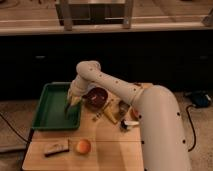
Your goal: Place pepper in tray
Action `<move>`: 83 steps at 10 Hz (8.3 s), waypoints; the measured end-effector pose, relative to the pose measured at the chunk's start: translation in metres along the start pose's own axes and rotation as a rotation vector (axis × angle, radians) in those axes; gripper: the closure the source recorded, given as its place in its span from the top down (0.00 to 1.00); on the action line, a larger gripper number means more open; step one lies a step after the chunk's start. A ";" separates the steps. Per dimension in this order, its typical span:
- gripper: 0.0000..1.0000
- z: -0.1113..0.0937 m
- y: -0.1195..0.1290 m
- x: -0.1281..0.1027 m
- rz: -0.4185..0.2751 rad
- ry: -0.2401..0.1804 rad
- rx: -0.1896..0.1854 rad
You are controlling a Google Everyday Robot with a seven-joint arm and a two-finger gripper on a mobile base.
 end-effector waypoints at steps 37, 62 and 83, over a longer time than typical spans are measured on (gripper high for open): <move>0.80 -0.004 0.000 0.000 -0.027 -0.011 0.009; 0.80 -0.004 0.000 0.000 -0.027 -0.011 0.009; 0.80 -0.004 0.000 0.000 -0.027 -0.011 0.009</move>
